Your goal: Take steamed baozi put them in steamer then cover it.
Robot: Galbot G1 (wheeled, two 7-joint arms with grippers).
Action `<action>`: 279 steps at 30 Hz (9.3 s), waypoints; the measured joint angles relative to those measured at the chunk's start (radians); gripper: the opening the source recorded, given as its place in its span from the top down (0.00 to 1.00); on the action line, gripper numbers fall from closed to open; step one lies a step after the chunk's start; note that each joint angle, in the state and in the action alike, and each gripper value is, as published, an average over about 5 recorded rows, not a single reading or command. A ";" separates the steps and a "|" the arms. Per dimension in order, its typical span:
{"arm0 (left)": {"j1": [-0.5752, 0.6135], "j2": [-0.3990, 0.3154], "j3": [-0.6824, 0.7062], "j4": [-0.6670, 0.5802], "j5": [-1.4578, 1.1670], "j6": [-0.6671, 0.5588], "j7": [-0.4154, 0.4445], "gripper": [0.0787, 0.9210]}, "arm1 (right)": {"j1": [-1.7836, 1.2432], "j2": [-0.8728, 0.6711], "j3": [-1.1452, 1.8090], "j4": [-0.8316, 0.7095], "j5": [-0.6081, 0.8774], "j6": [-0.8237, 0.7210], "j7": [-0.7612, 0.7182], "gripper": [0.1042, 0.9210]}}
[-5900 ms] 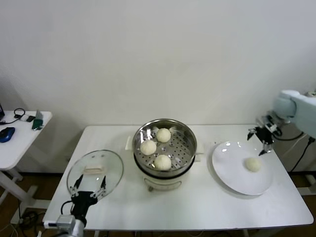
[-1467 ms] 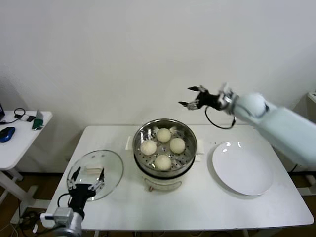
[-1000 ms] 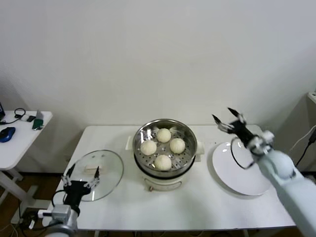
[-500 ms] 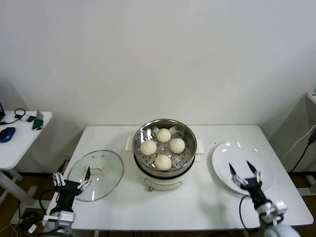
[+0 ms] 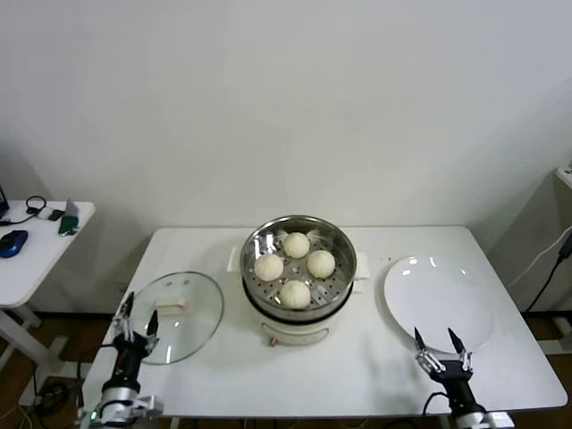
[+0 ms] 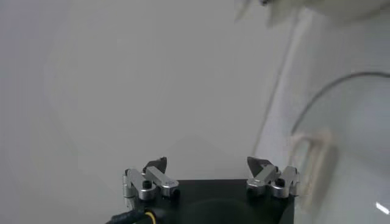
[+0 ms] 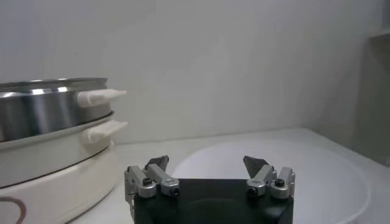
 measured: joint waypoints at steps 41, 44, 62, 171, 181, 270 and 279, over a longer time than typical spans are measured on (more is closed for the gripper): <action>-0.261 -0.010 0.063 0.334 0.310 0.094 -0.013 0.12 | -0.075 0.086 0.031 0.044 -0.055 0.041 0.021 0.12; -0.269 -0.011 0.068 0.345 0.314 0.109 -0.014 0.13 | -0.075 0.088 0.031 0.042 -0.057 0.043 0.022 0.12; -0.297 -0.029 0.076 0.397 0.346 0.154 -0.016 0.71 | -0.069 0.105 0.032 0.029 -0.068 0.051 0.027 0.12; -0.557 -0.266 0.782 0.067 0.627 0.748 0.506 0.93 | -0.004 0.064 0.011 -0.019 -0.169 0.023 0.134 0.12; -0.561 -0.266 0.780 0.080 0.613 0.752 0.492 0.93 | -0.004 0.064 0.009 -0.025 -0.170 0.026 0.134 0.12; -0.014 0.075 0.018 -0.186 -1.081 0.034 0.282 0.12 | 0.021 0.021 0.004 0.006 -0.165 -0.017 0.134 0.12; 0.045 0.076 -0.029 -0.114 -1.240 -0.085 0.297 0.12 | 0.036 0.015 -0.005 -0.001 -0.176 -0.036 0.122 0.12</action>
